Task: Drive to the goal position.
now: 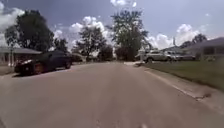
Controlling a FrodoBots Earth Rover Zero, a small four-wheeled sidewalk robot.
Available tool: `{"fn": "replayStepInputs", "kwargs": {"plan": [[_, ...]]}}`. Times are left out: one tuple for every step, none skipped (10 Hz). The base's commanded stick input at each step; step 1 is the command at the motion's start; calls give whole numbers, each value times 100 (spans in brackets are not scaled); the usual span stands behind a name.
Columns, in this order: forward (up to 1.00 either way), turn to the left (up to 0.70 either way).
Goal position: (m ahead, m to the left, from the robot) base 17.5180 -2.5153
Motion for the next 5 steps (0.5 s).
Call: {"fn": "replayStepInputs", "kwargs": {"plan": [[70,0],[70,0],[70,0],[70,0],[70,0]]}}
